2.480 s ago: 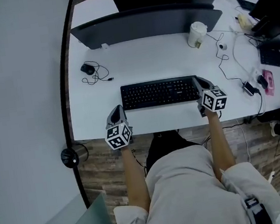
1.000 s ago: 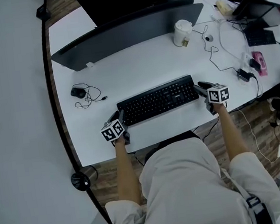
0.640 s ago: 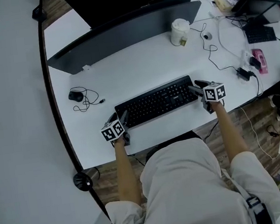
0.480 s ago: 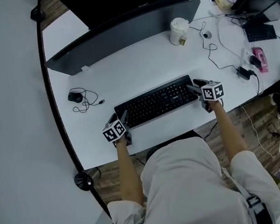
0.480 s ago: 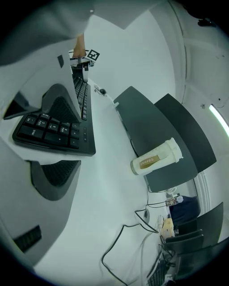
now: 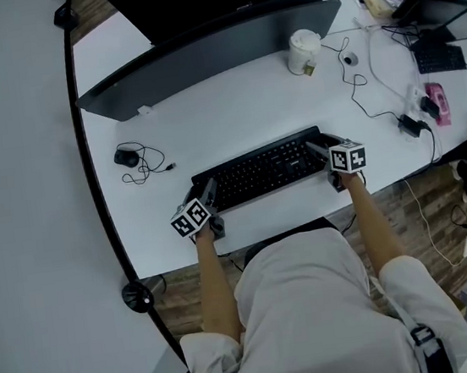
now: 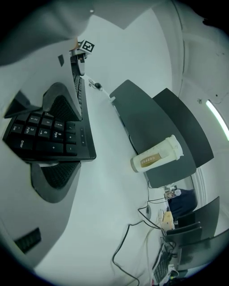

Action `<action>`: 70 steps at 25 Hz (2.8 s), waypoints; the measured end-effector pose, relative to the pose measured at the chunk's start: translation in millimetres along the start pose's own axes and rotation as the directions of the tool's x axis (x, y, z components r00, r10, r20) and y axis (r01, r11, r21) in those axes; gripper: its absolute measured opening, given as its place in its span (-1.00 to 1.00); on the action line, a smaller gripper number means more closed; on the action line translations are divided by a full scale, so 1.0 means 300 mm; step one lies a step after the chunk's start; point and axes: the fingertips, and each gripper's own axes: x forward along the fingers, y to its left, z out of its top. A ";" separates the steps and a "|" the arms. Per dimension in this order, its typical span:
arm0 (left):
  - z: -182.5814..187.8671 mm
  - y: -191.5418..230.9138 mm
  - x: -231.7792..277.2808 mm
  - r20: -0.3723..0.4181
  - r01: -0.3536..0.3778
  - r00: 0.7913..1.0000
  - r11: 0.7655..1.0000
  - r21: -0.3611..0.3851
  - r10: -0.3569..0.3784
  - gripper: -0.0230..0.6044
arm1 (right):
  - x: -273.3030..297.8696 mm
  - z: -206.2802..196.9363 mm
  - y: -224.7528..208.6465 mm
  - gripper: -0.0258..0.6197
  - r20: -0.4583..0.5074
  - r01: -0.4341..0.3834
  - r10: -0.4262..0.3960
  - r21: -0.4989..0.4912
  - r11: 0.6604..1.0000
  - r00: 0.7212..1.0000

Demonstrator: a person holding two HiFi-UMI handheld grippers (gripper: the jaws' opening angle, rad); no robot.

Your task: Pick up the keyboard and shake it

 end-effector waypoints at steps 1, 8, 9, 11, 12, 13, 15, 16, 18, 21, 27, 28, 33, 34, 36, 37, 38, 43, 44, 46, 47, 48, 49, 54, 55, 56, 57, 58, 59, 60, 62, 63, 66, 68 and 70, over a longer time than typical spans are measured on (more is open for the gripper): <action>0.000 -0.007 -0.004 0.004 0.041 0.999 0.999 -0.035 -0.041 0.19 | -0.005 0.007 -0.006 -0.05 0.014 0.005 -0.005 0.012 1.000 1.000; -0.029 -0.017 -0.048 0.045 0.171 0.985 0.966 -0.192 -0.166 0.19 | -0.024 -0.002 -0.029 -0.05 0.058 0.048 -0.050 0.031 0.998 0.997; -0.027 -0.017 -0.051 0.048 0.178 0.984 0.964 -0.199 -0.172 0.19 | -0.025 0.001 -0.027 -0.05 0.068 0.053 -0.055 0.031 0.998 0.996; -0.016 -0.019 -0.061 0.059 0.207 0.978 0.952 -0.223 -0.199 0.19 | -0.028 0.006 -0.025 -0.05 0.081 0.056 -0.058 0.028 0.998 0.995; -0.011 -0.021 -0.069 0.067 0.228 0.974 0.944 -0.238 -0.218 0.19 | -0.031 0.009 -0.023 -0.05 0.087 0.055 -0.056 0.024 0.998 0.995; -0.006 -0.023 -0.080 0.076 0.250 0.968 0.935 -0.252 -0.238 0.19 | -0.036 0.009 -0.021 -0.05 0.093 0.053 -0.054 0.022 0.998 0.994; 0.002 -0.029 -0.103 0.095 0.298 0.954 0.914 -0.277 -0.283 0.18 | -0.047 0.007 -0.019 -0.05 0.103 0.051 -0.053 0.021 0.998 0.993; 0.008 -0.032 -0.114 0.104 0.321 0.947 0.901 -0.291 -0.303 0.18 | -0.050 0.007 -0.018 -0.05 0.107 0.050 -0.052 0.019 0.999 0.993; 0.021 -0.033 -0.135 0.125 0.364 0.932 0.871 -0.330 -0.342 0.12 | -0.052 0.012 -0.016 -0.05 0.116 0.052 -0.053 0.013 0.999 0.992; 0.039 -0.032 -0.159 0.163 0.436 0.900 0.811 -0.389 -0.405 0.07 | -0.046 0.017 -0.017 -0.05 0.132 0.062 -0.060 -0.006 0.998 0.989; 0.019 -0.024 -0.200 0.214 0.494 0.863 0.677 -0.545 -0.457 0.07 | -0.046 0.007 -0.002 -0.05 0.120 0.069 -0.065 -0.033 0.997 0.991; 0.021 -0.023 -0.212 0.234 0.515 0.848 0.636 -0.575 -0.475 0.07 | -0.047 0.007 -0.002 -0.05 0.117 0.066 -0.061 -0.033 0.997 0.991; 0.036 -0.064 -0.234 0.220 0.576 0.781 0.540 -0.614 -0.585 0.07 | -0.046 0.020 -0.003 -0.05 0.135 0.041 -0.036 -0.031 0.999 0.990; 0.038 -0.074 -0.238 0.215 0.585 0.768 0.525 -0.618 -0.603 0.07 | -0.048 0.021 -0.002 -0.05 0.142 0.037 -0.032 -0.029 0.999 0.989; 0.031 -0.094 -0.240 0.176 0.591 0.751 0.529 -0.610 -0.636 0.06 | -0.050 0.021 0.001 -0.05 0.147 0.028 -0.023 -0.028 0.999 0.989; 0.017 -0.110 -0.239 0.130 0.587 0.746 0.551 -0.594 -0.654 0.04 | -0.051 0.022 0.002 -0.05 0.145 0.022 -0.017 -0.031 0.999 0.989; -0.002 -0.129 -0.239 0.071 0.582 0.738 0.580 -0.570 -0.671 0.01 | -0.051 0.022 0.004 -0.05 0.142 0.014 -0.009 -0.036 0.999 0.990; -0.071 -0.196 -0.232 -0.146 0.596 0.730 0.727 -0.340 -0.667 -0.12 | -0.050 0.011 0.016 -0.05 0.124 -0.034 0.038 -0.033 0.999 0.992; -0.062 -0.187 -0.223 -0.133 0.592 0.752 0.750 -0.295 -0.646 -0.15 | -0.052 0.009 0.018 -0.05 0.125 -0.042 0.045 -0.024 0.999 0.991; -0.032 -0.175 -0.219 -0.083 0.592 0.770 0.757 -0.278 -0.633 -0.25 | -0.053 0.007 0.027 -0.05 0.128 -0.062 0.064 -0.019 0.998 0.990; -0.023 -0.181 -0.224 -0.071 0.602 0.760 0.742 -0.294 -0.646 -0.25 | -0.055 0.005 0.030 -0.05 0.128 -0.077 0.078 -0.017 0.997 0.989; -0.021 -0.200 -0.230 -0.082 0.624 0.736 0.720 -0.304 -0.672 -0.25 | -0.058 0.005 0.033 -0.05 0.129 -0.098 0.099 -0.012 0.995 0.987; -0.030 -0.228 -0.236 -0.114 0.652 0.699 0.694 -0.305 -0.706 -0.25 | -0.062 0.007 0.040 -0.06 0.130 -0.126 0.126 -0.006 0.992 0.984; -0.086 -0.277 -0.224 -0.251 0.698 0.646 0.691 -0.188 -0.721 -0.35 | -0.065 0.012 0.072 -0.08 0.143 -0.221 0.217 0.014 0.975 0.966; -0.082 -0.269 -0.218 -0.251 0.693 0.660 0.703 -0.162 -0.708 -0.47 | -0.070 0.010 0.076 -0.09 0.137 -0.248 0.243 0.014 0.969 0.960; -0.080 -0.253 -0.211 -0.253 0.687 0.674 0.714 -0.132 -0.695 -0.56 | -0.077 0.008 0.084 -0.09 0.124 -0.279 0.276 0.007 0.960 0.953; -0.078 -0.241 -0.207 -0.257 0.686 0.680 0.720 -0.107 -0.686 -0.56 | -0.083 0.004 0.091 -0.09 0.105 -0.309 0.308 -0.007 0.951 0.946; -0.076 -0.241 -0.211 -0.260 0.691 0.679 0.718 -0.089 -0.686 -0.56 | -0.089 -0.001 0.096 -0.09 0.081 -0.330 0.331 -0.025 0.944 0.940; -0.073 -0.245 -0.218 -0.264 0.699 0.675 0.711 -0.069 -0.689 -0.56 | -0.092 -0.007 0.098 -0.10 0.056 -0.345 0.347 -0.045 0.938 0.936; -0.070 -0.247 -0.225 -0.267 0.709 0.671 0.704 -0.042 -0.692 -0.56 | -0.096 -0.010 0.102 -0.10 0.033 -0.358 0.360 -0.066 0.931 0.932; -0.063 -0.249 -0.231 -0.269 0.726 0.665 0.688 0.016 -0.696 -0.56 | -0.106 -0.012 0.120 -0.10 -0.009 -0.407 0.408 -0.091 0.909 0.913; -0.061 -0.250 -0.231 -0.273 0.732 0.662 0.681 0.033 -0.698 -0.56 | -0.110 -0.014 0.132 -0.10 -0.032 -0.439 0.438 -0.094 0.894 0.899; -0.057 -0.248 -0.225 -0.289 0.740 0.654 0.670 0.056 -0.699 -0.56 | -0.106 -0.024 0.145 -0.09 -0.115 -0.496 0.484 -0.108 0.862 0.867; -0.060 -0.245 -0.231 -0.299 0.749 0.646 0.658 0.074 -0.702 -0.56 | -0.094 -0.043 0.143 -0.09 -0.183 -0.515 0.491 -0.117 0.849 0.852; -0.069 -0.247 -0.240 -0.312 0.760 0.637 0.642 0.100 -0.705 -0.56 | -0.087 -0.077 0.165 -0.08 -0.262 -0.552 0.510 -0.124 0.824 0.820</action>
